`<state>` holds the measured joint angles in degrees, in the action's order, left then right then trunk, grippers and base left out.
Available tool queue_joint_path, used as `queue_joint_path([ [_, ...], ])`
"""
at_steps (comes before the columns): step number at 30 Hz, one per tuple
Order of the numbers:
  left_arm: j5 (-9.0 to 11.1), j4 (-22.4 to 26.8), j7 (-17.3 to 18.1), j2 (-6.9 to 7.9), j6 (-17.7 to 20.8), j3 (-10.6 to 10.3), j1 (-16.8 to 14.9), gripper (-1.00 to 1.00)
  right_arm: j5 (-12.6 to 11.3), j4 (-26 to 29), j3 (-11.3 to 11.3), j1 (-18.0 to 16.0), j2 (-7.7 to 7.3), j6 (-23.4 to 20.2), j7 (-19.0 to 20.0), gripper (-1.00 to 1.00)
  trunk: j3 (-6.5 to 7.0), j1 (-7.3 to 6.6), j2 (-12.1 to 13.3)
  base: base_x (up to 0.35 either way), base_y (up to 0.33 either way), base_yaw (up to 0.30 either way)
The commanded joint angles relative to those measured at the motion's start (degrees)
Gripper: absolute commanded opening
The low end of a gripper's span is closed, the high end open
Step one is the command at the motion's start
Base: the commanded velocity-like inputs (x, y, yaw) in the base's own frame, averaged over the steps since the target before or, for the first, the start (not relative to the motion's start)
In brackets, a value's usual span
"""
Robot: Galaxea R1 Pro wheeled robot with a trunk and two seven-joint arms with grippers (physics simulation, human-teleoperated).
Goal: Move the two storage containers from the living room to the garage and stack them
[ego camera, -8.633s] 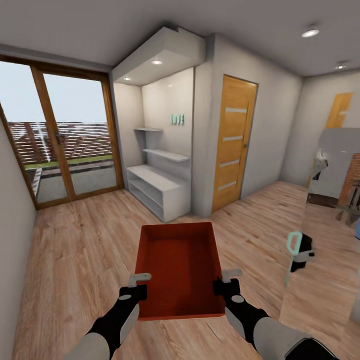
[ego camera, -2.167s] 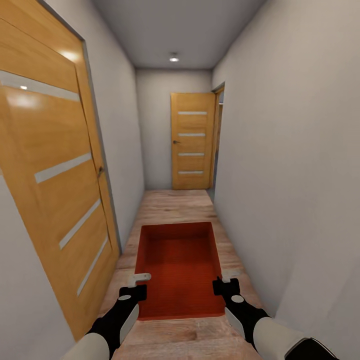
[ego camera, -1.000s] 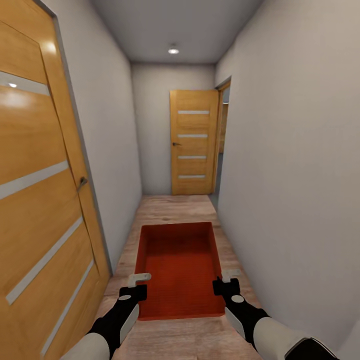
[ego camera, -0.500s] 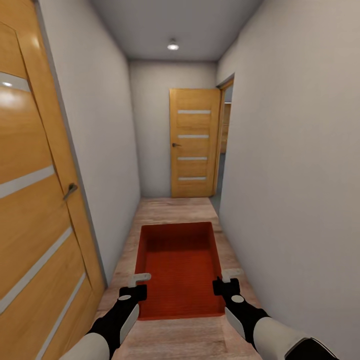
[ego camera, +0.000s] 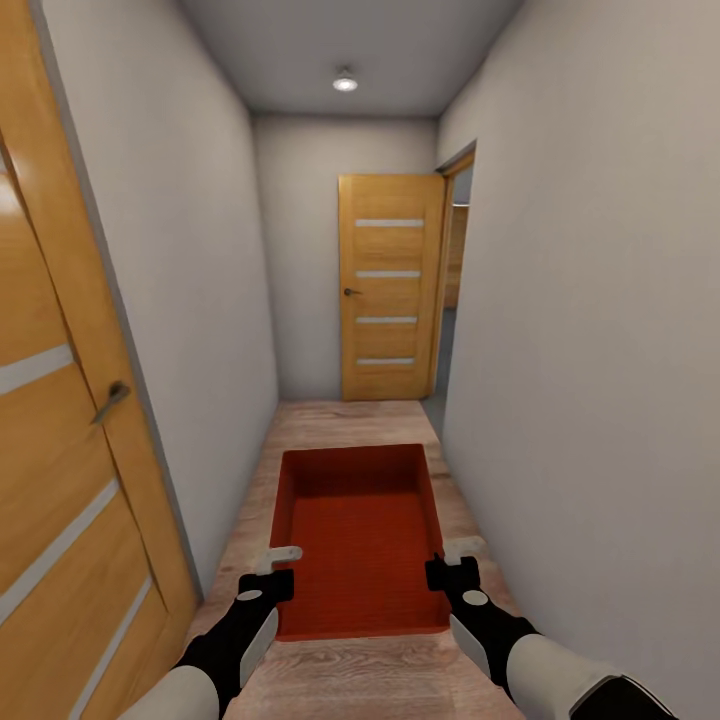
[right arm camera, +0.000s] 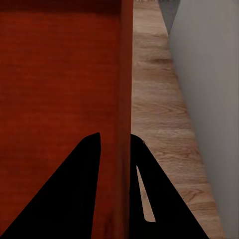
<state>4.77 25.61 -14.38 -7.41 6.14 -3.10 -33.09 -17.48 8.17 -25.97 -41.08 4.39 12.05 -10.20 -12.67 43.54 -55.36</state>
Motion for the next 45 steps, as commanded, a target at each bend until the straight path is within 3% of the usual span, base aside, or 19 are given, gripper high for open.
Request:
queue_joint_path([
  [1,-0.8,0.3,-3.6,1.61,-0.3,1.3,0.0,-1.00,-2.6,0.0,2.5,0.0,0.01,0.0,0.0,-1.00,-0.08,0.04,0.0,0.324,0.000,0.000],
  [45,-0.9,0.3,-3.6,1.69,-0.4,1.3,0.0,-1.00,-2.6,0.0,2.5,0.0,0.07,0.0,0.0,-1.00,-0.08,0.04,0.0,0.324,0.000,0.000],
])
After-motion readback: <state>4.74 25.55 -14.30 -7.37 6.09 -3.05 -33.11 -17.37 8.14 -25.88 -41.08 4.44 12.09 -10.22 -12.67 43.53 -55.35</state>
